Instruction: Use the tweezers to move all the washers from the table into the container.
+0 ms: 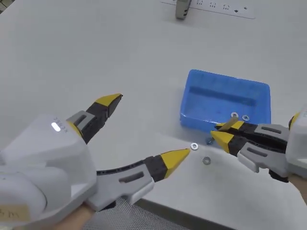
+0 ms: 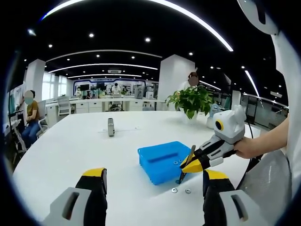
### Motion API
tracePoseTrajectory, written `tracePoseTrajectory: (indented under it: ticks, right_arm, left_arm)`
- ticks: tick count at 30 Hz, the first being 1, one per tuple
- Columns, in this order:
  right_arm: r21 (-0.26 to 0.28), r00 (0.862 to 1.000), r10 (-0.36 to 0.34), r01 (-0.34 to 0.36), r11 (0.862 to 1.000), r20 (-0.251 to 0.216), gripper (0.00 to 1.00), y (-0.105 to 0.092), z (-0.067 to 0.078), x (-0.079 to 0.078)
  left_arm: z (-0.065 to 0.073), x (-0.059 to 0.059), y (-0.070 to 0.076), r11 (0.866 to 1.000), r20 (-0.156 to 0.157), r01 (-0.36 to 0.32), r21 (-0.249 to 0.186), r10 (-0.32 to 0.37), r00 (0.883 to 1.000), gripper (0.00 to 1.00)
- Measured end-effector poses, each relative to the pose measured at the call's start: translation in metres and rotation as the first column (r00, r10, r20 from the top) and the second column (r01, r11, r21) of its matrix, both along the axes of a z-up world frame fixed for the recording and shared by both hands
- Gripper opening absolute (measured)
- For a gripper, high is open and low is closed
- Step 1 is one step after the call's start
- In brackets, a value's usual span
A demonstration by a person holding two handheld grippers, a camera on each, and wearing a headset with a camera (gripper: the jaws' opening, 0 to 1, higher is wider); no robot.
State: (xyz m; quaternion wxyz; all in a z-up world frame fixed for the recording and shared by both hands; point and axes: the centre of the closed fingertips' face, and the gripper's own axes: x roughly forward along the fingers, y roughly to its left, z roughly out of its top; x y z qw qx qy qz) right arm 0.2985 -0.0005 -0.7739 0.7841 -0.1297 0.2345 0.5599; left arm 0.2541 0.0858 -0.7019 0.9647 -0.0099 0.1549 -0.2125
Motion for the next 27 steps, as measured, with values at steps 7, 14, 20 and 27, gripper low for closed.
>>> tracePoseTrajectory:
  ticks: [7, 14, 20, 27]
  right_arm:
    - [0.006, 1.000, 0.001, -0.001, 1.000, 0.001, 0.03, -0.001, 0.000, 0.000]
    - [-0.006, 0.999, 0.033, -0.033, 0.999, 0.040, 0.02, -0.001, -0.001, -0.004]
    - [0.028, 1.000, -0.008, 0.008, 1.000, -0.014, 0.02, -0.005, 0.004, -0.002]
    - [0.108, 0.999, 0.005, 0.000, 0.994, -0.050, 0.02, -0.002, 0.037, -0.010]
  left_arm:
    - [-0.001, 0.000, 0.000, 1.000, -0.003, 0.000, 0.004, 0.000, 1.000, 0.85]
    - [-0.001, 0.000, 0.000, 1.000, -0.003, 0.002, 0.010, -0.002, 1.000, 0.85]
    - [0.000, 0.000, 0.000, 1.000, 0.001, 0.002, 0.009, -0.002, 1.000, 0.84]
    - [0.001, 0.000, 0.000, 1.000, 0.004, 0.003, 0.007, -0.003, 1.000, 0.84]
